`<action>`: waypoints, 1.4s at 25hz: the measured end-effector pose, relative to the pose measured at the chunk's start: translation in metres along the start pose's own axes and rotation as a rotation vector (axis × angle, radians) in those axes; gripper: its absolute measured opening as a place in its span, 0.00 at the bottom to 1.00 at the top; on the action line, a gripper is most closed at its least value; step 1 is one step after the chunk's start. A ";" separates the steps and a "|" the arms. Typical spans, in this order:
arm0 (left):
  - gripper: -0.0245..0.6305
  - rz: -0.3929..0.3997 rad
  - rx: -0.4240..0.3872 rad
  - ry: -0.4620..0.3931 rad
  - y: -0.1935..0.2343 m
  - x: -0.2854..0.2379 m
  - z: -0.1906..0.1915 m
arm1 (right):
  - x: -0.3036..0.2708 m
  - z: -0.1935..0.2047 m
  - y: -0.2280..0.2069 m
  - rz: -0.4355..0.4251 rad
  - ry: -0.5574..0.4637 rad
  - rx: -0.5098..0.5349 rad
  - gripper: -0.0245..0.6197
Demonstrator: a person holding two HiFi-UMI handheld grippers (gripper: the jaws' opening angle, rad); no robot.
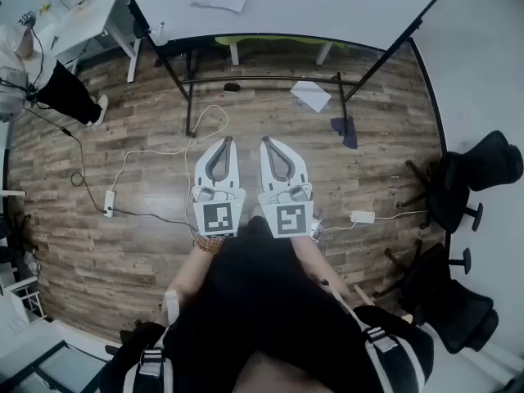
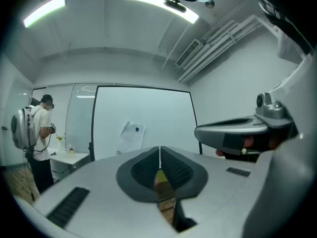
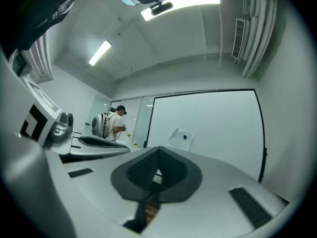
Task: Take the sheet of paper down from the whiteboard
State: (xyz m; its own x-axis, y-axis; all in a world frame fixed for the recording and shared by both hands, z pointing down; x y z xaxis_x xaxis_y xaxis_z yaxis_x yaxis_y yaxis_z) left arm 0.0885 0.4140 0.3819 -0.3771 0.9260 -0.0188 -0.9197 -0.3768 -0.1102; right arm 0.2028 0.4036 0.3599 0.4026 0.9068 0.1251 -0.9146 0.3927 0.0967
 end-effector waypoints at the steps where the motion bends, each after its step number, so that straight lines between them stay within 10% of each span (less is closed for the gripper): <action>1: 0.07 -0.006 0.013 -0.011 -0.002 -0.003 0.000 | -0.002 0.001 -0.005 -0.003 0.007 0.000 0.03; 14: 0.07 -0.066 0.036 -0.025 0.015 -0.036 -0.005 | -0.043 0.004 -0.023 -0.101 -0.004 -0.021 0.04; 35: 0.07 0.026 0.079 -0.095 0.148 -0.154 0.010 | -0.208 0.038 -0.010 0.026 0.128 0.034 0.04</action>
State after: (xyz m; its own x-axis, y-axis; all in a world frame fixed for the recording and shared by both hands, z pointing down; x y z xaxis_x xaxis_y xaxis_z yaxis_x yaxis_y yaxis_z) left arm 0.0097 0.2152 0.3790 -0.4066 0.9106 0.0744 -0.9136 -0.4053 -0.0320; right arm 0.1294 0.2050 0.3700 0.3682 0.9298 0.0008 -0.9221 0.3650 0.1287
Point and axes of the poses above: the fingertips, and each gripper's own axes: x backward along the fingers, y to its left, z out of its underside, the point moved 6 cm from there along x, backward along the fingers, and after that the axes turned 10 degrees about z, right-handed, at the moved point
